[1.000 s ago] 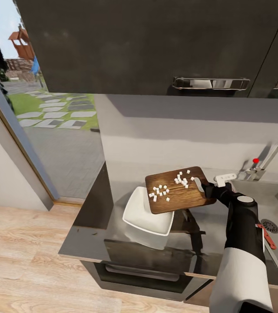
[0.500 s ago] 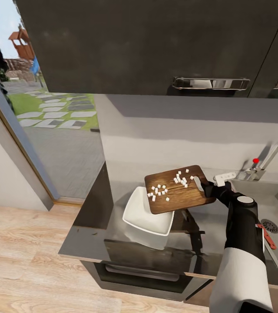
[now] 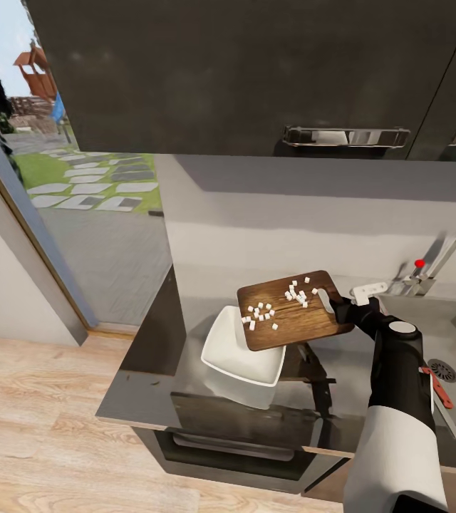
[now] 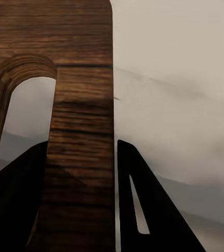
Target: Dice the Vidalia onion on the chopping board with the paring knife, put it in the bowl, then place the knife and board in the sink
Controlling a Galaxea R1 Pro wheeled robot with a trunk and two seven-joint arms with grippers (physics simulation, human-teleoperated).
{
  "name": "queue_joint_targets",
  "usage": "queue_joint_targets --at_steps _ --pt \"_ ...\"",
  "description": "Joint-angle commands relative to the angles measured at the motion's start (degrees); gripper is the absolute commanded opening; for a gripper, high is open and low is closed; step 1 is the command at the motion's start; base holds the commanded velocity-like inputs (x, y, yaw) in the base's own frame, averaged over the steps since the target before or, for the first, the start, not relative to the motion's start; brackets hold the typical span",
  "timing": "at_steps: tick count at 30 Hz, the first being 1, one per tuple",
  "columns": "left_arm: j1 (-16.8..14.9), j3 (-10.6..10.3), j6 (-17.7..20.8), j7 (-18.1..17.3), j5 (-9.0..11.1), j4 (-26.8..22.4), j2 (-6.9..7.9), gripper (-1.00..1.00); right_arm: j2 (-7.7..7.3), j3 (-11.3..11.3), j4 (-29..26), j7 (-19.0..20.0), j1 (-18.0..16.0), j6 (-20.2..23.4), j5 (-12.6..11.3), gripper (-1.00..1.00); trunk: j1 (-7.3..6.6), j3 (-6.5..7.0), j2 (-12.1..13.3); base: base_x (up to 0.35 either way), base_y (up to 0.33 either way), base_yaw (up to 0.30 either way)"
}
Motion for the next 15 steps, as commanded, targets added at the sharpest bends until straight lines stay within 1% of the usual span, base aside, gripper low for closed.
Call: queue_joint_targets --at_steps 1,15 --pt "0.01 -0.17 -0.08 0.21 0.35 -0.08 0.03 1.00 0.06 -0.13 -0.09 0.39 -0.08 0.17 0.26 -1.00 0.04 -0.10 -0.11 0.000 0.000 0.000" --pt "0.01 -0.17 -0.08 0.22 0.39 -0.01 0.06 1.00 0.06 -0.06 -0.09 0.36 -0.08 0.15 0.34 -1.00 0.04 -0.10 -0.11 0.000 0.000 0.000"
